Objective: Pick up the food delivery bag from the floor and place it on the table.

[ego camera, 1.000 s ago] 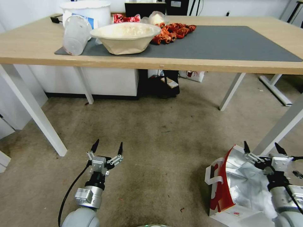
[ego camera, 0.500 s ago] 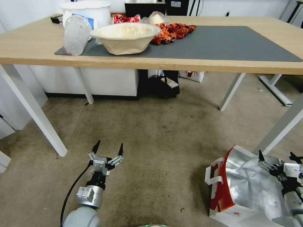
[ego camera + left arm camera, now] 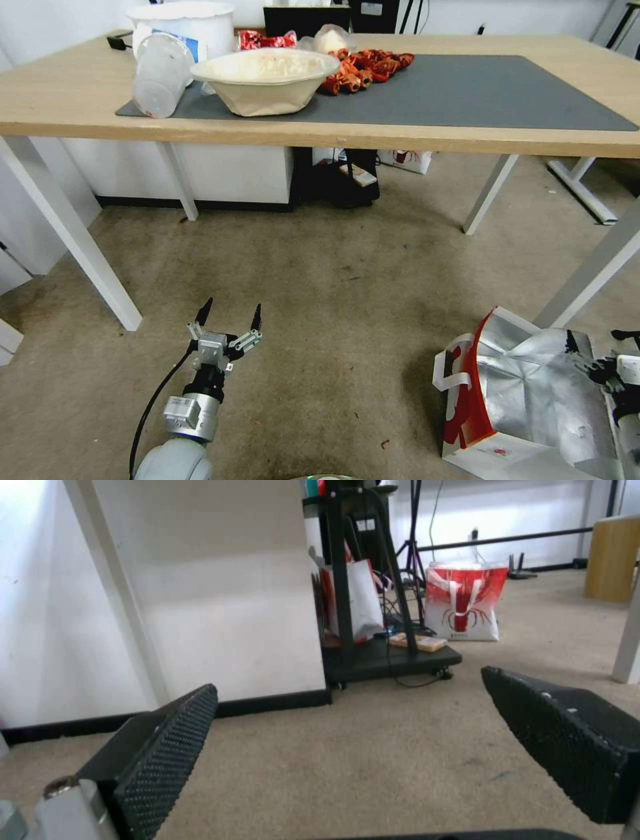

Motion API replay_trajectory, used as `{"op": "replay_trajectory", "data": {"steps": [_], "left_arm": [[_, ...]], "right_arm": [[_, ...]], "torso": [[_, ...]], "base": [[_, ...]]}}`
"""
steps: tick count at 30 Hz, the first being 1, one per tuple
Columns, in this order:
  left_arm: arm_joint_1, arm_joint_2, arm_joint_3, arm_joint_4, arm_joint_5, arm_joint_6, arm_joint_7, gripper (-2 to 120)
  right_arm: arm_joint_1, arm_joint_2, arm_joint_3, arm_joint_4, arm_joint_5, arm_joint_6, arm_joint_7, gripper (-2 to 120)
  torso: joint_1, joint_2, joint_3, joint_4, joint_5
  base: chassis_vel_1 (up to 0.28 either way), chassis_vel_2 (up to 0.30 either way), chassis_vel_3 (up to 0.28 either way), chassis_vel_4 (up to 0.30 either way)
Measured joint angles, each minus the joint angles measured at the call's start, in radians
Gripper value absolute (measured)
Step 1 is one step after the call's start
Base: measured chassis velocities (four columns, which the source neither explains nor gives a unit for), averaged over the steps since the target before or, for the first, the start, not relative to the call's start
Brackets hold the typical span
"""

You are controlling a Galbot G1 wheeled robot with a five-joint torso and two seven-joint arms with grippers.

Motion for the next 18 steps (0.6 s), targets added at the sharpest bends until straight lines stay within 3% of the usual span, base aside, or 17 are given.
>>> {"op": "replay_trajectory", "data": {"steps": [12, 18], "left_arm": [[-0.003, -0.002, 0.002, -0.003, 0.005, 0.004, -0.015, 99], [0.0, -0.004, -0.001, -0.006, 0.011, 0.005, -0.017, 99]], "right_arm": [[0.049, -0.018, -0.024, -0.084, 0.009, -0.022, -0.004, 100], [0.067, -0.027, -0.049, -0.116, 0.035, -0.042, -0.016, 78]], "torso": [[0.0, 0.0, 0.0, 0.0, -0.0001], [0.0, 0.0, 0.0, 0.0, 0.0]], "base": [[0.0, 0.0, 0.0, 0.0], [0.0, 0.0, 0.0, 0.0]]}}
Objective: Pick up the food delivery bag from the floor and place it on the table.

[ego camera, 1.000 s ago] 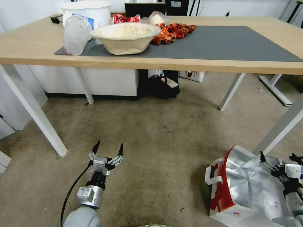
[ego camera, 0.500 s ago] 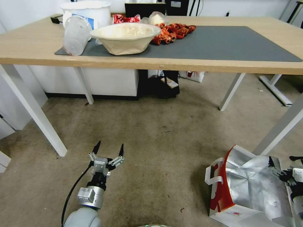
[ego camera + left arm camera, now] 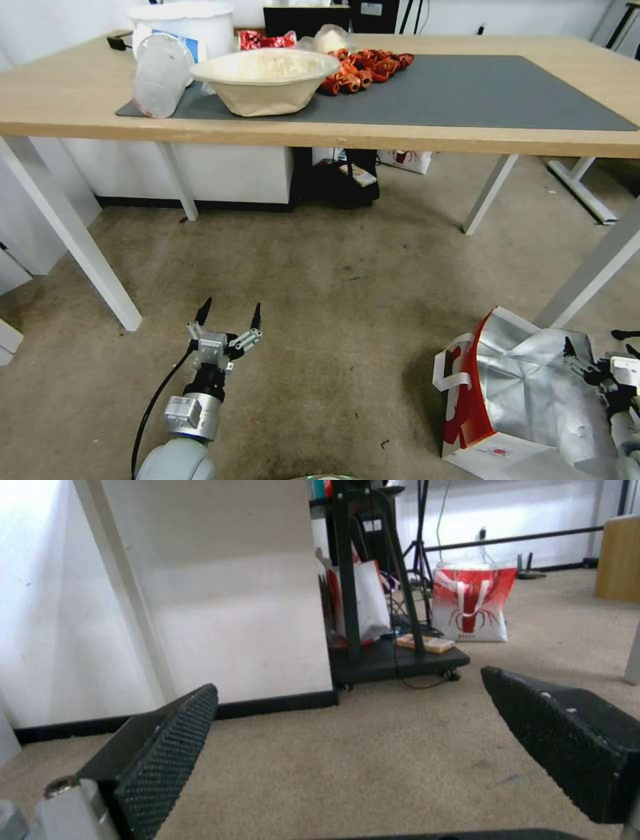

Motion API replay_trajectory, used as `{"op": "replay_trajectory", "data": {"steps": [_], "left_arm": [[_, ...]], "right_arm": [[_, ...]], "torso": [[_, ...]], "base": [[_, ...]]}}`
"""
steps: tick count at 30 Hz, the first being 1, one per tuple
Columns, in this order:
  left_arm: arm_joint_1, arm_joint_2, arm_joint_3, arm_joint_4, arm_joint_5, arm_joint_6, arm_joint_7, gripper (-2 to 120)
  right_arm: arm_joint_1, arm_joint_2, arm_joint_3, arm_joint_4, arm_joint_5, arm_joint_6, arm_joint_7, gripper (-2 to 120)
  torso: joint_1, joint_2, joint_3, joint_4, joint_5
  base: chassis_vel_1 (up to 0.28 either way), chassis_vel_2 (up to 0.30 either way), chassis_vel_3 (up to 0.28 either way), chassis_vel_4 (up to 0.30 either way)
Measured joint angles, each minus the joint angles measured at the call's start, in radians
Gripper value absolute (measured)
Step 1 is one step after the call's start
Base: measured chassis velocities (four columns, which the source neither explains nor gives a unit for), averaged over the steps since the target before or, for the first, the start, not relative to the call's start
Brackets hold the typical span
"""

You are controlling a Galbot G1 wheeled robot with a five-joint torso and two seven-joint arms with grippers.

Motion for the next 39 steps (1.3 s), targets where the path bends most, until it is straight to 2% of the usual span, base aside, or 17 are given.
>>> {"op": "replay_trajectory", "data": {"steps": [1, 4, 9, 12, 14, 21, 30, 39], "left_arm": [[0.0, 0.0, 0.0, 0.0, 0.0, 0.0, 0.0, 99], [0.0, -0.006, 0.001, 0.0, 0.005, 0.0, -0.011, 98], [0.0, -0.007, 0.0, -0.001, 0.006, 0.0, -0.014, 98], [0.0, -0.005, -0.001, -0.001, 0.006, 0.0, -0.016, 98], [0.0, -0.005, -0.001, -0.001, 0.006, 0.0, -0.017, 98], [-0.004, -0.002, -0.001, -0.004, 0.005, -0.001, -0.017, 98], [0.0, 0.002, -0.001, -0.006, 0.003, 0.001, -0.008, 98], [0.0, 0.002, -0.005, -0.007, -0.018, -0.011, 0.052, 98]], "right_arm": [[0.0, 0.0, 0.0, 0.0, 0.0, 0.0, 0.0, 78], [0.012, -0.001, -0.014, -0.014, 0.014, -0.023, -0.004, 61], [0.013, 0.001, -0.02, -0.024, 0.012, -0.024, -0.005, 49], [0.009, 0.006, -0.025, -0.028, 0.011, -0.023, -0.005, 32], [0.009, 0.007, -0.026, -0.028, 0.011, -0.023, -0.005, 29], [0.003, 0.01, -0.028, -0.014, 0.011, -0.021, 0.0, 0], [-0.016, 0.011, -0.027, 0.0, 0.013, -0.009, 0.004, 0], [-0.067, 0.018, -0.035, 0.146, 0.086, -0.015, -0.026, 0]], "torso": [[0.0, 0.0, 0.0, 0.0, 0.0], [0.0, 0.0, 0.0, 0.0001, 0.0], [0.0, 0.0, 0.0, -0.0001, 0.0], [0.0, 0.0, 0.0, 0.0, -0.0001], [0.0, 0.0, 0.0, 0.0, -0.0001], [0.0, 0.0, 0.0, 0.0, -0.0001], [0.0, 0.0, 0.0, 0.0, 0.0], [0.0, 0.0, 0.0, -0.0001, -0.0001]], "base": [[0.0, 0.0, 0.0, 0.0], [0.0, 0.0, 0.0, 0.0], [0.0, 0.0, 0.0, 0.0], [0.0, 0.0, 0.0, 0.0], [0.0, 0.0, 0.0, 0.0], [0.0, 0.0, 0.0, 0.0], [0.0, 0.0, 0.0, 0.0], [0.0, 0.0, 0.0, 0.0]]}}
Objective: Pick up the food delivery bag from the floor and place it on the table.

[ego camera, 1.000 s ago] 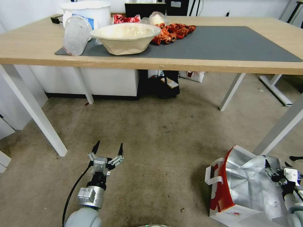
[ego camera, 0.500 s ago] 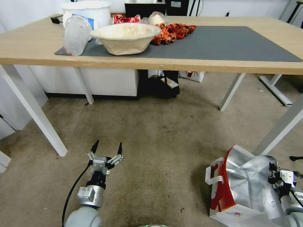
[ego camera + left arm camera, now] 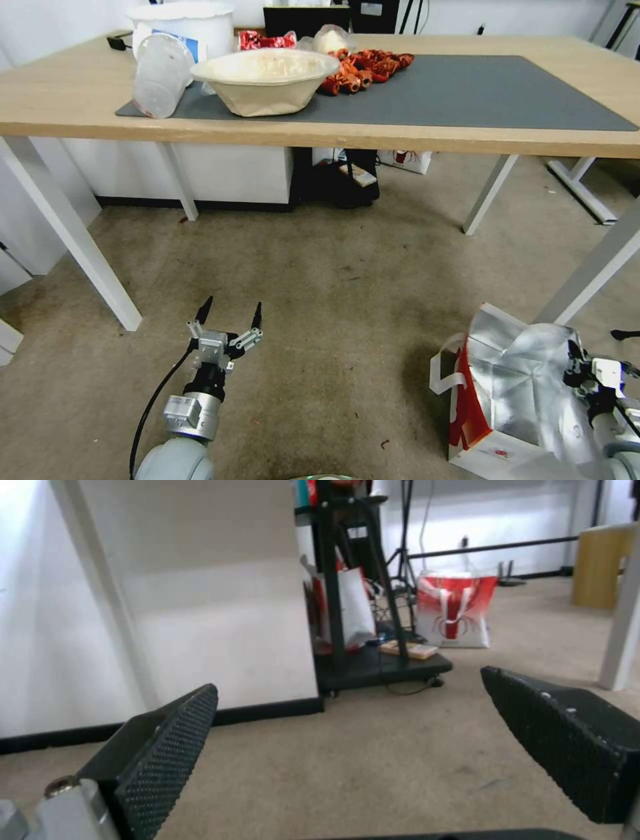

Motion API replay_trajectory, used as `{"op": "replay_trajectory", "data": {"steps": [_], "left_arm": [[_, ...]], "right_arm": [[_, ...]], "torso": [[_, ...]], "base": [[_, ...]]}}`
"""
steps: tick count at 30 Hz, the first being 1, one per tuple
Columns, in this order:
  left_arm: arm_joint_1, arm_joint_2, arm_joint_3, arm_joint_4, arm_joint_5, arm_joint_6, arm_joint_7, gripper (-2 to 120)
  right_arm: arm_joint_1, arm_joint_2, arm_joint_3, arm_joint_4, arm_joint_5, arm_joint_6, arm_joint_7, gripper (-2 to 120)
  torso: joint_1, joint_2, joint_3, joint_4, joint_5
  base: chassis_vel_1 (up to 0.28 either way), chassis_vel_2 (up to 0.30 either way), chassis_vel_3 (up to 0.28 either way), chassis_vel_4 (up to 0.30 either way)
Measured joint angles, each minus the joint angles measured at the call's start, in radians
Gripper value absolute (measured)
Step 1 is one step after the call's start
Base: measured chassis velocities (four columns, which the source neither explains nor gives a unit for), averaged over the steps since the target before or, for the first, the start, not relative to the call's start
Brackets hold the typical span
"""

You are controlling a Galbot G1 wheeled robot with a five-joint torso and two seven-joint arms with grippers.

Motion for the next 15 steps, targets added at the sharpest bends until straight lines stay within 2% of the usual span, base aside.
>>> {"op": "replay_trajectory", "data": {"steps": [3, 8, 15], "left_arm": [[-0.001, 0.0, -0.012, 0.01, -0.016, -0.04, 0.024, 97], [-0.004, 0.001, -0.018, 0.01, -0.025, -0.048, 0.038, 97], [-0.002, 0.009, -0.03, -0.001, -0.018, -0.049, 0.038, 99]], "right_arm": [[-0.022, -0.008, -0.006, 0.119, 0.023, -0.023, -0.026, 0], [-0.032, -0.019, -0.009, 0.213, 0.04, -0.057, -0.049, 0], [-0.054, -0.071, -0.031, 0.361, 0.096, -0.095, -0.11, 0]], "torso": [[0.0, 0.0, 0.0, 0.0001, -0.0001], [0.0, 0.0, 0.0, 0.0001, -0.0001], [0.0, 0.0, 0.0, 0.0001, 0.0]], "base": [[0.0, 0.0, 0.0, 0.0], [0.0, 0.0, 0.0, 0.0], [0.0, 0.0, 0.0, 0.0]]}}
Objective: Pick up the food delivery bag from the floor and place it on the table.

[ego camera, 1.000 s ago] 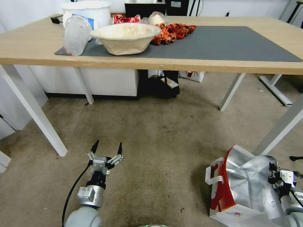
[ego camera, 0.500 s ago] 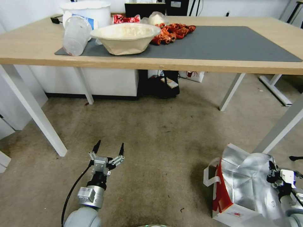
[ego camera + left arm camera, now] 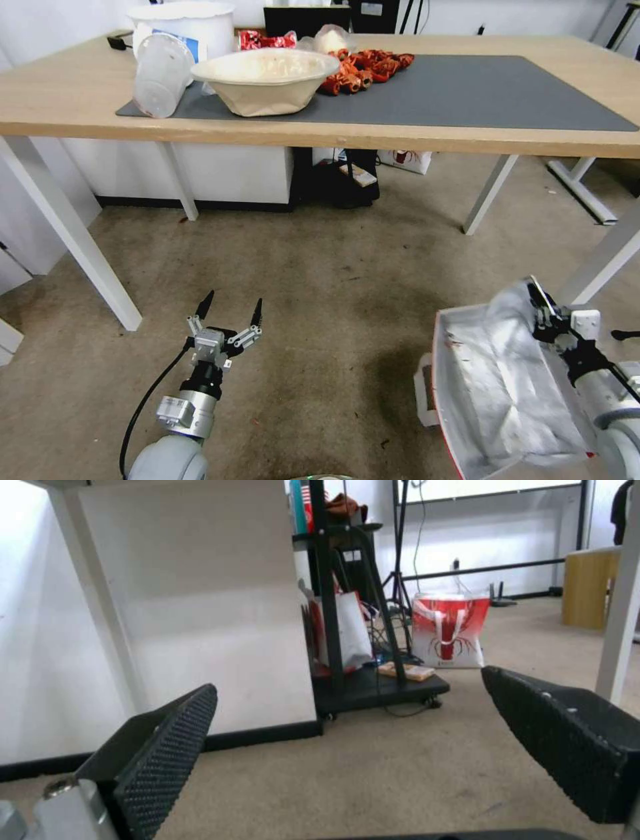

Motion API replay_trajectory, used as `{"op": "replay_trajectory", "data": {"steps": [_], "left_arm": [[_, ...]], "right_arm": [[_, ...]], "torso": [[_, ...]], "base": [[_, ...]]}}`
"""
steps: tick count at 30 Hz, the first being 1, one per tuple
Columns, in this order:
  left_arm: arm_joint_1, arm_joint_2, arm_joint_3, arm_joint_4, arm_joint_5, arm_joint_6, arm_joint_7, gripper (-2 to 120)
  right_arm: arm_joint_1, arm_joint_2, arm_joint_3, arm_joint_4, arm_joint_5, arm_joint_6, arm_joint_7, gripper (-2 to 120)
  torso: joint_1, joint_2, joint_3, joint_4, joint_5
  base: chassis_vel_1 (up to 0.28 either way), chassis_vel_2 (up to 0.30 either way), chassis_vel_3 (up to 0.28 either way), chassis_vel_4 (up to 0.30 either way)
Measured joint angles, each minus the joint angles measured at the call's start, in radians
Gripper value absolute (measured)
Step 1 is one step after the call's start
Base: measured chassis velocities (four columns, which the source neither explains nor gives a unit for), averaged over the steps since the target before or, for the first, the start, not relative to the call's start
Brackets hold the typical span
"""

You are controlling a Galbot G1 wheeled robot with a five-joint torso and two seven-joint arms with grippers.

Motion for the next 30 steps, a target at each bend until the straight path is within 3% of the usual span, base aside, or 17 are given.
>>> {"op": "replay_trajectory", "data": {"steps": [15, 19, 24, 30], "left_arm": [[0.005, 0.002, -0.012, -0.016, 0.001, -0.002, -0.008, 98], [0.005, 0.003, -0.012, -0.021, 0.003, 0.0, -0.008, 98], [0.006, 0.002, -0.011, -0.022, 0.005, 0.002, -0.008, 98], [0.006, 0.003, -0.011, -0.024, 0.006, 0.001, -0.006, 98]], "right_arm": [[-0.014, -0.13, 0.012, 0.174, 0.215, 0.045, -0.173, 0], [-0.004, -0.174, 0.042, 0.186, 0.326, 0.112, -0.346, 0], [0.0, -0.184, 0.06, 0.204, 0.367, 0.106, -0.421, 0], [-0.003, -0.208, 0.114, 0.231, 0.488, 0.067, -0.584, 0]], "torso": [[0.0, 0.0, 0.0, 0.0, 0.0], [0.0, 0.0, 0.0, 0.0, 0.0001], [0.0, 0.0, 0.0, 0.0001, 0.0], [0.0, 0.0, 0.0, 0.0, 0.0001]], "base": [[0.0, 0.0, 0.0, 0.0], [0.0, 0.0, 0.0, 0.0], [0.0, 0.0, 0.0, 0.0], [0.0, 0.0, 0.0, 0.0]]}}
